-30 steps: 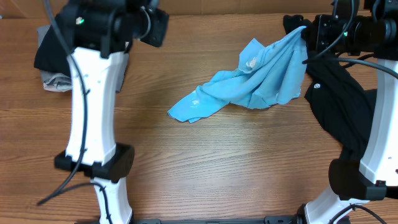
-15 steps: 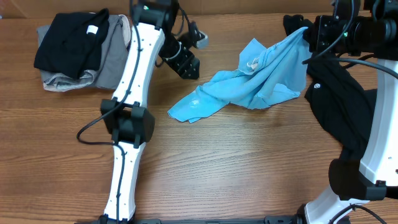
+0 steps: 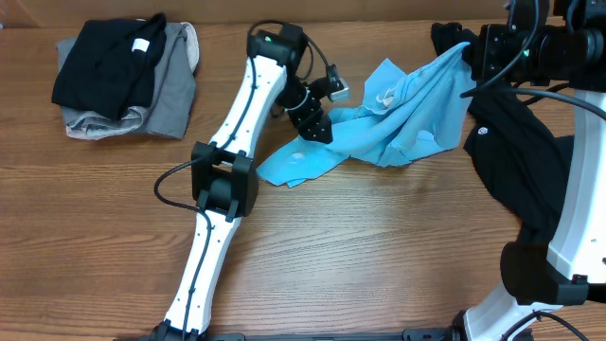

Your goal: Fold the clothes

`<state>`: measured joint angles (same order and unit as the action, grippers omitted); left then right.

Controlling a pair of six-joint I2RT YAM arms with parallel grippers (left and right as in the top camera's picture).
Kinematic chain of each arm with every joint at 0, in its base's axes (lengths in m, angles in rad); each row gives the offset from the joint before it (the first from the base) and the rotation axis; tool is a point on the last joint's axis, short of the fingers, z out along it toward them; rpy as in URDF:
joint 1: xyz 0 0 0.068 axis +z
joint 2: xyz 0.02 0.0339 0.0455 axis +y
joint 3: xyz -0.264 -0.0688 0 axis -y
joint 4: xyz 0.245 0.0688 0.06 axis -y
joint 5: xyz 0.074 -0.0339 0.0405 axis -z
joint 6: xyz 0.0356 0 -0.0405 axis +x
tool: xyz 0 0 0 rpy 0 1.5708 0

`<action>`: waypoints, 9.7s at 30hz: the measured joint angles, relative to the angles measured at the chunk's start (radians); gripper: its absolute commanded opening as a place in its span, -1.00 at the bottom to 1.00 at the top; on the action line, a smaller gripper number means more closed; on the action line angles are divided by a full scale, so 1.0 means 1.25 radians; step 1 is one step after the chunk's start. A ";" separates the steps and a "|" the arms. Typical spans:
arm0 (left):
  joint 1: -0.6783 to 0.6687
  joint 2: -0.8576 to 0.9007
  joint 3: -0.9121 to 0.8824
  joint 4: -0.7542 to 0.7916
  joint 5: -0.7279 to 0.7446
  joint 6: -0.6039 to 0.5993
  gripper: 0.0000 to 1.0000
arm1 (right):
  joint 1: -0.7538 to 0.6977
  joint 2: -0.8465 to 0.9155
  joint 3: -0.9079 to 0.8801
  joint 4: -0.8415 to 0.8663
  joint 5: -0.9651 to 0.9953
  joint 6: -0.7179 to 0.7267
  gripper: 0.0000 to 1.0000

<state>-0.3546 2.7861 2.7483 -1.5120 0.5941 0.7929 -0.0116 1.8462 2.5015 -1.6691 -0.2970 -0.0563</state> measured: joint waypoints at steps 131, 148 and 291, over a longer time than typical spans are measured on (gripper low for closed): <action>0.147 -0.372 0.081 0.134 -0.376 -0.615 1.00 | -0.270 0.454 0.061 0.014 0.055 0.085 0.52; 0.084 -0.350 0.059 0.121 -0.364 -0.630 1.00 | -0.266 0.454 -0.307 0.291 0.052 0.084 -0.60; 0.032 -0.306 0.117 -0.041 -0.439 -0.633 1.00 | -0.416 0.323 -0.186 0.094 0.097 0.170 -0.72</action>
<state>-0.3145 2.4039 2.8952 -1.5631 0.0448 0.0021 -0.5312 2.2505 2.2692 -1.5517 -0.1753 0.1558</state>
